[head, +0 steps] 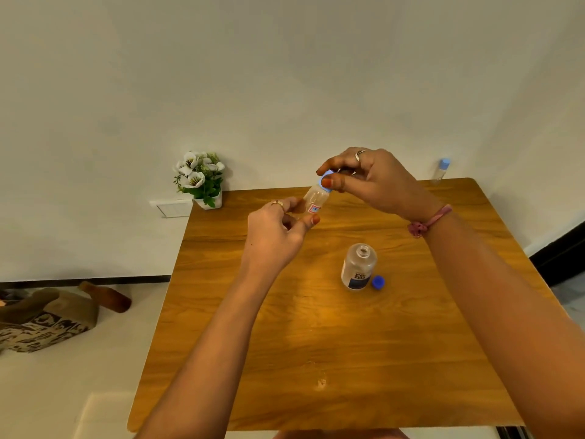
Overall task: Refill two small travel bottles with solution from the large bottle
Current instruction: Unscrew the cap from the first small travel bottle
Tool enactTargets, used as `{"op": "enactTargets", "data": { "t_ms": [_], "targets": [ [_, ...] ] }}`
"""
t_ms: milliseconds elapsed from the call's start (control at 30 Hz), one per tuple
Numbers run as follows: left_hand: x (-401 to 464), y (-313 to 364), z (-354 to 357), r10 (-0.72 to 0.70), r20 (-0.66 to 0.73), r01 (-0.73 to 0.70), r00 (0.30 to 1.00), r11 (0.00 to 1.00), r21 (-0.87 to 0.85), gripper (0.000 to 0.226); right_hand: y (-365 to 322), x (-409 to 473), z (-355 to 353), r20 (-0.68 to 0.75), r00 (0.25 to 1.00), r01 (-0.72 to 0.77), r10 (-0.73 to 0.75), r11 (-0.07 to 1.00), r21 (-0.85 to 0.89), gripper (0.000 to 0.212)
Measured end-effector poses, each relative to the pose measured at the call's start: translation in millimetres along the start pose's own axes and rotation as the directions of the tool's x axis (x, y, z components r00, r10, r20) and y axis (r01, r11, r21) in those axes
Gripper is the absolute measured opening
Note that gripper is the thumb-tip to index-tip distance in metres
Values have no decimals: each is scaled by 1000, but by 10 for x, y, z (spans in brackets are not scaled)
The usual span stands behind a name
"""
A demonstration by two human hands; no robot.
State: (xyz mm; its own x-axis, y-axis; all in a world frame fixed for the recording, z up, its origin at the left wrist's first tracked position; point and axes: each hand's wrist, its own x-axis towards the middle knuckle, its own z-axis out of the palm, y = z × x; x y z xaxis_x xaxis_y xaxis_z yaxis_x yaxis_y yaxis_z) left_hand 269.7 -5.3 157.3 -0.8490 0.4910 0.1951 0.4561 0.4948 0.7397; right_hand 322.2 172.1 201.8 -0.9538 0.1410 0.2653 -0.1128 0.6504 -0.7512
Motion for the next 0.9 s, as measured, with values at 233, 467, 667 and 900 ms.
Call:
{"op": "enactTargets", "data": {
  "t_ms": [233,467,667,900],
  "targets": [
    [-37,-1,-78,10,-67,-16,998,996,-89,50,-236,38,-302,264,964,-26,27,1000,-8,81],
    [27,116,-76,35,-101,-49,994,988,-146,46,-412,150,-344,162,984,-38,74,976,-213,33],
    [50,114,-60,22,-117,-43,993,981,-189,45,-423,222,-471,222,953,-174,205,973,-153,72],
    [58,80,-22,30,-117,-54,993,976,-212,44,-457,252,-550,359,920,-117,157,985,-130,58]
  ]
}}
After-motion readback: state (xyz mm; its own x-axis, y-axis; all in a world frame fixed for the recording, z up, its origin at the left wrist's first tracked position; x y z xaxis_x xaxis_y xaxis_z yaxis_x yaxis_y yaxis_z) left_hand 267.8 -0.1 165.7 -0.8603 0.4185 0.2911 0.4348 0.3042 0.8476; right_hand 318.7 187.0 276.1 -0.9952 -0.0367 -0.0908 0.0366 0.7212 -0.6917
